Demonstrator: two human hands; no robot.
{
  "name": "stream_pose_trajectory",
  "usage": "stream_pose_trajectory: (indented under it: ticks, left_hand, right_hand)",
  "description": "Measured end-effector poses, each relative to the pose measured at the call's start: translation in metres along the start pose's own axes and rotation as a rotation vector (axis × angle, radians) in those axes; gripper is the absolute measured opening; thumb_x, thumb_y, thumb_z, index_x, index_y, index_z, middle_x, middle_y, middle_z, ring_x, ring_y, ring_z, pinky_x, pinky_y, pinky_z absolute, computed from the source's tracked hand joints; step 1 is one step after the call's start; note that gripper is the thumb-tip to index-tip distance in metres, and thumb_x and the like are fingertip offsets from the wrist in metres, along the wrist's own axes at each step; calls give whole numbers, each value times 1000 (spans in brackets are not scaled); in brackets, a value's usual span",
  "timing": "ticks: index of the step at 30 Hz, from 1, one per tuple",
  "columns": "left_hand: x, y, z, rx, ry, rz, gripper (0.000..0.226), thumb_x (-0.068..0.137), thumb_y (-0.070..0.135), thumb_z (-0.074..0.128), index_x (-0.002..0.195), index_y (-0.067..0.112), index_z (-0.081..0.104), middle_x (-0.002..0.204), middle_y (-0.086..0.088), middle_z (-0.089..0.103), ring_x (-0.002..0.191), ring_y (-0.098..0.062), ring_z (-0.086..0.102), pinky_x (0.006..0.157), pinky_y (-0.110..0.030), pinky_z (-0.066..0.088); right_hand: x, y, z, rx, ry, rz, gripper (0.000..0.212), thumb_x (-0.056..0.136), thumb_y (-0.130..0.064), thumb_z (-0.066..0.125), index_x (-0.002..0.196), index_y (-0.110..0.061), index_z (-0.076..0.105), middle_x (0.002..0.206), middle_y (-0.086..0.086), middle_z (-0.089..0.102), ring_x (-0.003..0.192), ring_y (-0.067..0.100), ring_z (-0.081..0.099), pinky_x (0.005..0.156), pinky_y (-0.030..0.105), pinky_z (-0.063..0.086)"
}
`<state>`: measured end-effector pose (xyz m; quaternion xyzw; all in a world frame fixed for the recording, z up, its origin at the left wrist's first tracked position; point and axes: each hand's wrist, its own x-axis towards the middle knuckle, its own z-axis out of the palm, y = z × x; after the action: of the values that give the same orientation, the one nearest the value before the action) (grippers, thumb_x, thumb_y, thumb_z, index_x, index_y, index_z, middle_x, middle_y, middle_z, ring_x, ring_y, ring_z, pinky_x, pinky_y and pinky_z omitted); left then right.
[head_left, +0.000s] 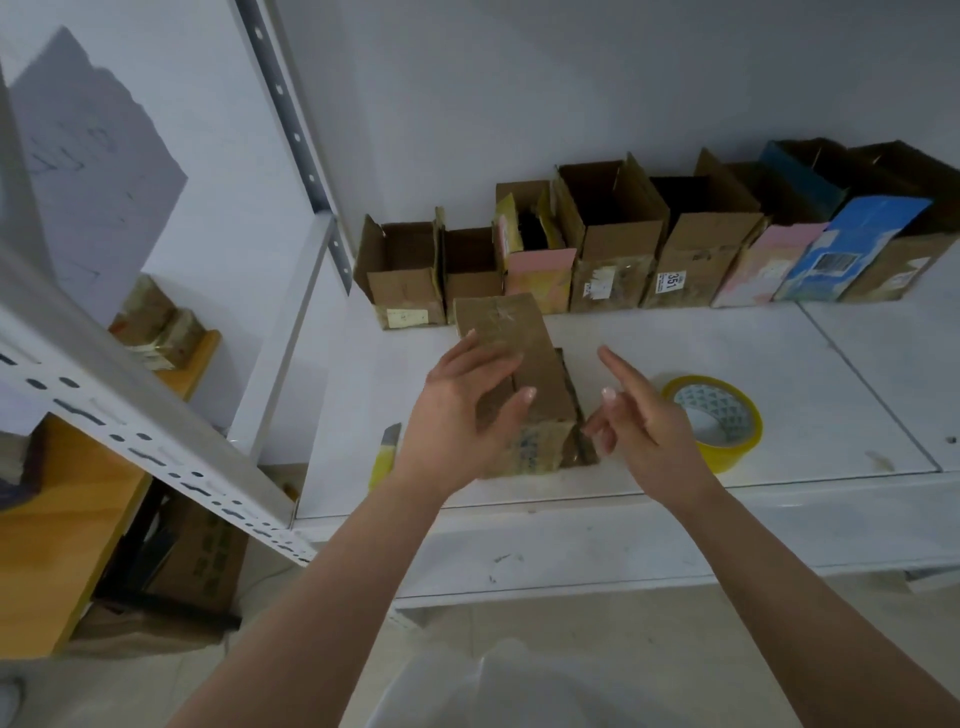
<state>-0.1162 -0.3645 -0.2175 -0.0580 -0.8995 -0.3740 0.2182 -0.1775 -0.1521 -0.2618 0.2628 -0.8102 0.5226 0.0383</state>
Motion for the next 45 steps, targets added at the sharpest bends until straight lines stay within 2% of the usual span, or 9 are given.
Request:
stream_pose_trajectory:
  ticks: [6,11,18,22,27,33,38,42,45]
  left_hand:
    - [33,28,42,531,-297,-265,86,83,76,37,153,30,15,163,-6,9,149,-34,-5,111,-68,8]
    - [26,18,52,663,-360,-302,90,81,70,38,152,31,-2,163,-2,-1,148,-35,-6,106,-61,24]
    - [24,19,-13,-267,152,-435,67,78,51,44,143,39,33,140,7,46,127,-18,43,99,-49,47]
    - [25,26,-25,-646,154,-365,55,85,40,45,140,39,40,127,9,59,112,-13,60,89,-33,55]
    - [25,20,-26,-765,113,-297,56,88,34,43,144,28,38,132,0,56,115,-17,59,90,-35,56]
    - [36,5,-29,-563,124,-339,42,99,23,46,138,38,45,134,12,52,120,-4,52,100,-31,49]
    - [51,39,-27,-510,-24,-142,52,87,66,42,128,38,56,127,17,58,115,10,51,79,0,41]
    - [61,77,-16,-367,-133,-2,79,78,73,52,145,35,34,135,13,53,119,4,50,87,-15,47]
    - [70,103,-3,-274,-159,179,71,90,33,64,150,24,27,133,7,55,116,-11,58,93,-35,53]
  right_hand:
    - [-5,8,-14,-115,81,127,36,102,-21,44,137,-20,50,74,-12,66,57,6,60,67,44,55]
    - [-17,13,-13,-110,62,170,31,99,-15,49,130,-15,57,73,-13,65,58,7,59,66,43,55]
    - [-5,10,-2,134,159,511,28,100,-7,47,128,-8,53,90,8,63,48,1,54,52,14,48]
    - [13,-15,10,279,74,569,18,100,-26,51,108,-13,60,84,4,68,49,6,61,50,20,49]
    - [22,-46,10,614,-38,646,31,99,-19,43,93,-3,68,73,19,71,67,31,71,55,32,55]
    - [27,-66,-13,478,261,564,16,91,7,48,93,3,64,70,16,70,60,29,71,55,35,60]
    - [22,-83,-47,105,441,488,19,90,-1,52,82,-16,61,78,10,69,66,26,71,59,34,60]
    - [8,-93,-68,-411,525,343,8,90,-11,54,96,-9,58,84,11,63,83,32,60,65,31,39]
    - [-5,-96,-86,-512,568,289,15,92,-11,53,103,-3,58,84,18,63,83,38,58,65,35,41]
